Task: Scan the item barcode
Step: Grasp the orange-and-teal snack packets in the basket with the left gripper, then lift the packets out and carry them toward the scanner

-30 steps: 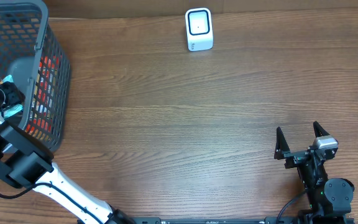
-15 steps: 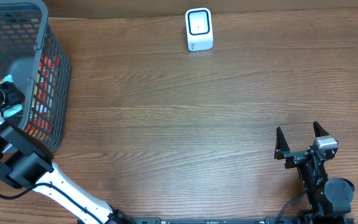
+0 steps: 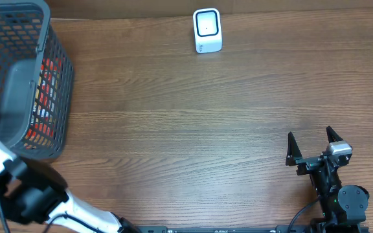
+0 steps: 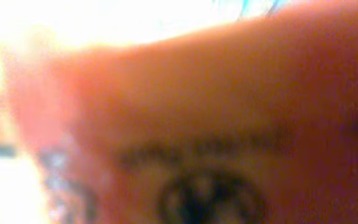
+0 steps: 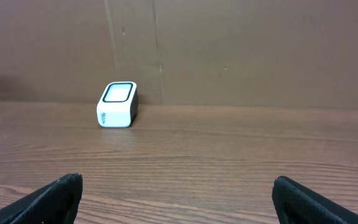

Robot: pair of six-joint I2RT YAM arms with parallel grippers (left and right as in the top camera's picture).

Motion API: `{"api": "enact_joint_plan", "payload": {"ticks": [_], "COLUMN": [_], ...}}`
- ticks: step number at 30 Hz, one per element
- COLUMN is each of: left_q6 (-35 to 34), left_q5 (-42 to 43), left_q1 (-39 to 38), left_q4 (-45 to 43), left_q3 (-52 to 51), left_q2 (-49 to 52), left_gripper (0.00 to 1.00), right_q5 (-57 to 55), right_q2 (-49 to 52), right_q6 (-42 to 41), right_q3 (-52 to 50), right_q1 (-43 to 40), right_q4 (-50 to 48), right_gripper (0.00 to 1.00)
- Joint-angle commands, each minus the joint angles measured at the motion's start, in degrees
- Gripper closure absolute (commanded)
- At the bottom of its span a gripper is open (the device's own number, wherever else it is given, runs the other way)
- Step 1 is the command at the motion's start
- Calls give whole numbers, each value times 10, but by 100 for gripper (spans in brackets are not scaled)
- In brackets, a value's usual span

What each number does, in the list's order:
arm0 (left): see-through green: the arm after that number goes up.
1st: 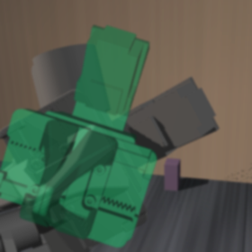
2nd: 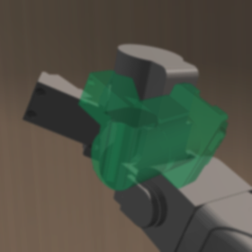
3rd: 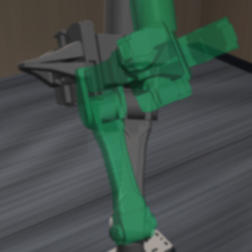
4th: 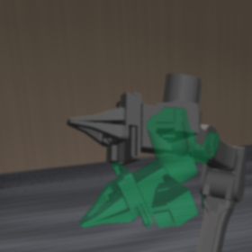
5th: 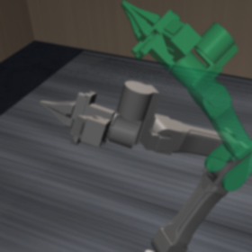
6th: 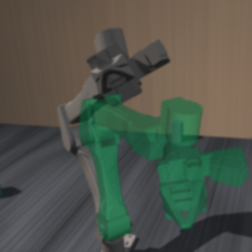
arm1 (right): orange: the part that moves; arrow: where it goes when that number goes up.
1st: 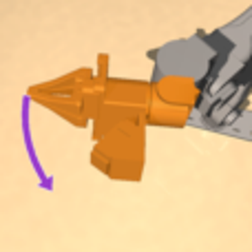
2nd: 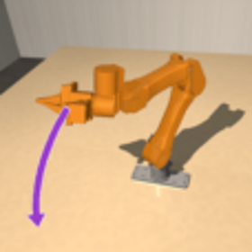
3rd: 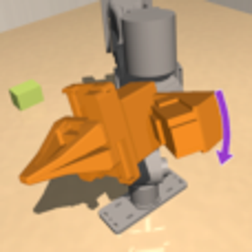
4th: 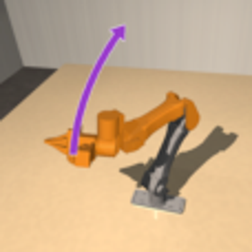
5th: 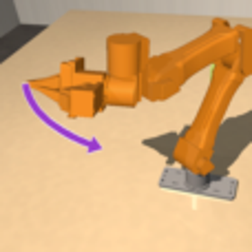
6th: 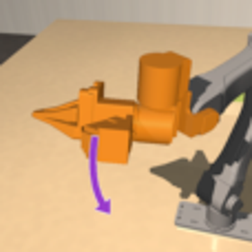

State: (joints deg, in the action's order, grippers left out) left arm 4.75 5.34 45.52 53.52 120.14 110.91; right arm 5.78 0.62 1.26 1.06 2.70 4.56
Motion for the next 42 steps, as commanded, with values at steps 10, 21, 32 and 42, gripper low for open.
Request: {"api": "enact_joint_plan", "payload": {"ticks": [10,21,32,42], "left_q6": [-95,-101,-98,-68], "left_q5": [160,185,185,181], "left_q1": [-1,-91,-164,-253], "left_q4": [2,75,224,322], "left_q3": [9,9,9,8], "left_q2": [-193,-323,-375,-368], "left_gripper": [78,78,82,84], "right_q5": [3,3,3,3], "right_q2": [-5,-5,-5,-5], "right_q6": [1,1,1,1], "right_q3": [-6,-6,-6,-6], "right_q1": [-2,-2,-2,-2], "right_q4": [-2,-2,-2,-2], "right_gripper": [0,0,0,0]}}
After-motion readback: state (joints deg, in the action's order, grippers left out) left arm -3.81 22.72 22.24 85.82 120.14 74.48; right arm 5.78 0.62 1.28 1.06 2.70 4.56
